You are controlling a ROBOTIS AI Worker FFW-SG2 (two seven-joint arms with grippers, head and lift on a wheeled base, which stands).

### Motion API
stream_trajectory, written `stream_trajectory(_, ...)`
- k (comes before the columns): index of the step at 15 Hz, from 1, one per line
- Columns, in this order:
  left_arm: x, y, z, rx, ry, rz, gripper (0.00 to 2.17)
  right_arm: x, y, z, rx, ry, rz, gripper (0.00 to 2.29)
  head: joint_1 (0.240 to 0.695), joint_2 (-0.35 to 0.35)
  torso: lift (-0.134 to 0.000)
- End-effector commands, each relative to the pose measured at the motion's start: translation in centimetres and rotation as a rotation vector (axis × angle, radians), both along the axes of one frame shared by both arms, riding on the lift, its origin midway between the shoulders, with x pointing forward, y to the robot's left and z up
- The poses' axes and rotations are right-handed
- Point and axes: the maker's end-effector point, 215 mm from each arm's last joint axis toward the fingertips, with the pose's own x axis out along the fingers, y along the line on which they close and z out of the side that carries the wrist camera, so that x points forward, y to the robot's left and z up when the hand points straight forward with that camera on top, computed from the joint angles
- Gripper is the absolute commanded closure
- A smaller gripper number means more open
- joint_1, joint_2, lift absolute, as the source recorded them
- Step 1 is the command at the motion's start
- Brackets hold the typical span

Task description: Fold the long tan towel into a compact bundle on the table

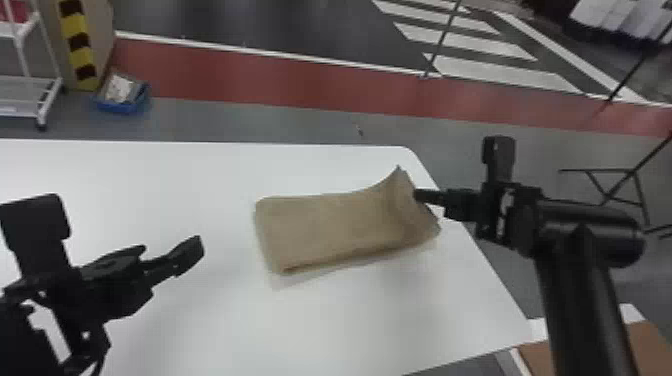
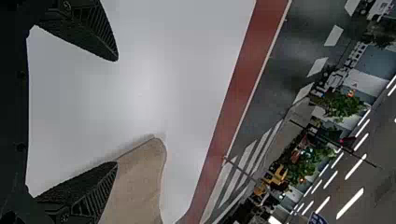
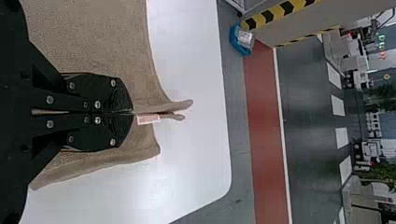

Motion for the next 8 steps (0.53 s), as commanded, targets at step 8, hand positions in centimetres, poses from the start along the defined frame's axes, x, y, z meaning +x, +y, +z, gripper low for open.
stream_trajectory(8, 0.2, -0.9, -0.1, 0.003, 0.000, -0.022, 0.09, -1.6, -3.3, -2.1, -0.042, 0.102, -0.056, 1.53, 0.695, -0.350, -0.125)
